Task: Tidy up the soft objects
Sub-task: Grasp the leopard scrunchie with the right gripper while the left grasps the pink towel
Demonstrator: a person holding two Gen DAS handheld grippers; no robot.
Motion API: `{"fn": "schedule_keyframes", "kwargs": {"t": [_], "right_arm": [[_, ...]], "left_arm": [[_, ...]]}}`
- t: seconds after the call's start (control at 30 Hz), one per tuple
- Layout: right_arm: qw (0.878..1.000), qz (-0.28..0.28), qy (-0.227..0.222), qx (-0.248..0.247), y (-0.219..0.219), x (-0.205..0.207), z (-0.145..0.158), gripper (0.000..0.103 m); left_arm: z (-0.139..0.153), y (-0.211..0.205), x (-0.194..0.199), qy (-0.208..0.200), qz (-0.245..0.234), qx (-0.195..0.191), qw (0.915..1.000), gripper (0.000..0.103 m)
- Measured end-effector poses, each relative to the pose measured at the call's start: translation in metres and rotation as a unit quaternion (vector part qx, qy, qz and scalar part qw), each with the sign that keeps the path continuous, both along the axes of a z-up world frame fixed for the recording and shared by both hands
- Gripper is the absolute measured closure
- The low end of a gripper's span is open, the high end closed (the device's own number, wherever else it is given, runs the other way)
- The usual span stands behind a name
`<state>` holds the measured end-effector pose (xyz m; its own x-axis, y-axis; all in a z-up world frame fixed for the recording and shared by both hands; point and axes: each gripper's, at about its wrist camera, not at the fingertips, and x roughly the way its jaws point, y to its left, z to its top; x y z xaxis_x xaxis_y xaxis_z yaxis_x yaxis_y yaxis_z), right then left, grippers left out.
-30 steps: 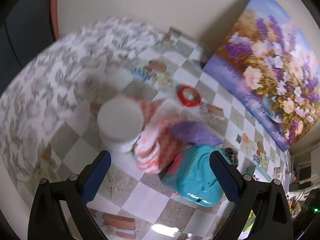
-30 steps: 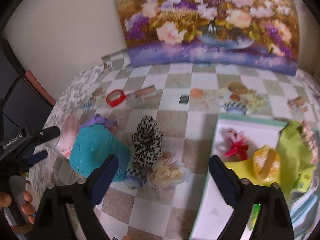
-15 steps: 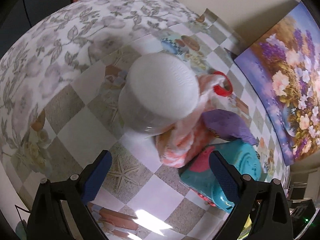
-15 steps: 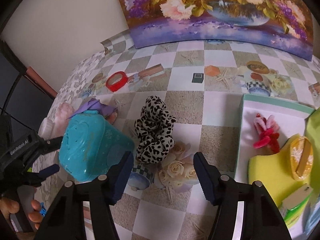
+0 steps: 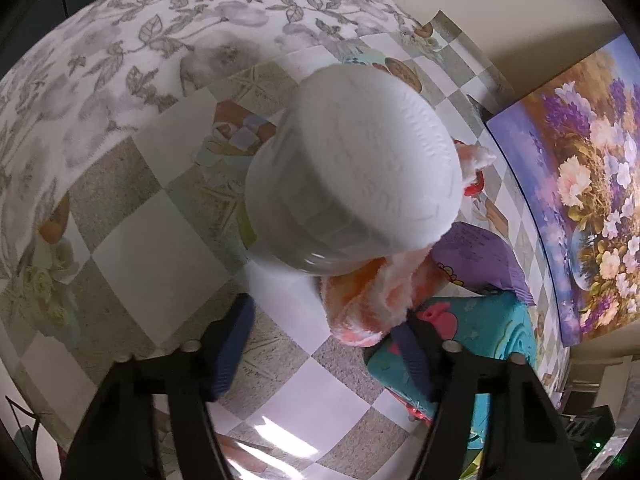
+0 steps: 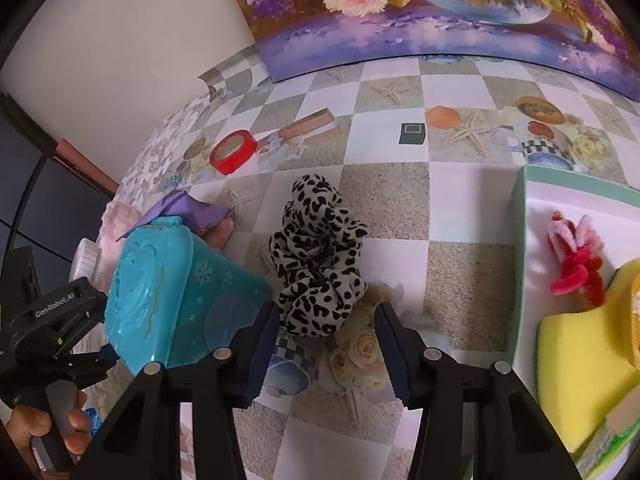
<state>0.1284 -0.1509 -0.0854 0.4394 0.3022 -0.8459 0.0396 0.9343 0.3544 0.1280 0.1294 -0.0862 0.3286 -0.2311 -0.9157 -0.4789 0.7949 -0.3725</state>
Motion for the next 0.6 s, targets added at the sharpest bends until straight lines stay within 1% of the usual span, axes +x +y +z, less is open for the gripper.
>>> {"fn": "schedule_keyframes", "kwargs": {"t": [0.07, 0.1, 0.17, 0.2, 0.23, 0.27, 0.3, 0.33, 0.37, 0.4, 0.43, 0.47, 0.6], "right_arm": [[1.000, -0.001, 0.000, 0.000, 0.001, 0.001, -0.002, 0.055], [1.000, -0.001, 0.001, 0.001, 0.001, 0.001, -0.003, 0.059], [1.000, -0.004, 0.001, 0.007, 0.001, 0.002, -0.005, 0.059], [1.000, -0.005, 0.000, 0.011, 0.001, 0.002, -0.006, 0.062], [1.000, -0.006, -0.001, 0.015, 0.000, 0.002, -0.006, 0.069], [1.000, -0.006, -0.002, 0.018, 0.000, 0.002, -0.006, 0.071], [1.000, -0.006, -0.004, 0.018, 0.000, 0.002, -0.006, 0.077], [1.000, -0.005, -0.005, 0.018, 0.001, 0.002, -0.006, 0.084], [1.000, -0.006, -0.008, 0.019, 0.001, 0.001, -0.005, 0.085], [1.000, -0.005, -0.010, 0.021, 0.000, 0.001, -0.004, 0.087], [1.000, -0.006, -0.012, 0.022, 0.000, 0.000, -0.003, 0.089], [1.000, -0.007, -0.014, 0.024, -0.001, 0.000, -0.002, 0.090], [0.999, -0.012, -0.017, 0.029, -0.005, -0.002, 0.002, 0.092]], "left_arm": [[-0.003, 0.000, 0.002, 0.001, -0.001, -0.005, 1.0000, 0.041], [-0.005, -0.001, 0.003, 0.002, -0.002, -0.008, 1.0000, 0.043], [-0.006, -0.001, 0.004, -0.001, -0.004, -0.012, 0.9999, 0.047], [-0.006, -0.002, 0.004, -0.001, -0.004, -0.013, 0.9999, 0.048], [-0.006, -0.002, 0.005, -0.003, -0.004, -0.016, 0.9999, 0.051], [-0.007, -0.002, 0.005, -0.005, -0.005, -0.021, 0.9998, 0.058], [-0.007, -0.002, 0.007, -0.005, -0.005, -0.023, 0.9997, 0.062], [-0.007, -0.003, 0.007, -0.006, -0.007, -0.025, 0.9996, 0.070], [-0.007, -0.003, 0.007, -0.008, -0.008, -0.027, 0.9996, 0.077], [-0.006, -0.003, 0.008, -0.011, -0.010, -0.029, 0.9995, 0.081], [-0.005, -0.005, 0.009, -0.014, -0.012, -0.029, 0.9994, 0.086], [-0.003, -0.006, 0.009, -0.016, -0.014, -0.028, 0.9994, 0.088], [0.003, -0.007, 0.010, -0.029, -0.018, -0.033, 0.9989, 0.089]]}}
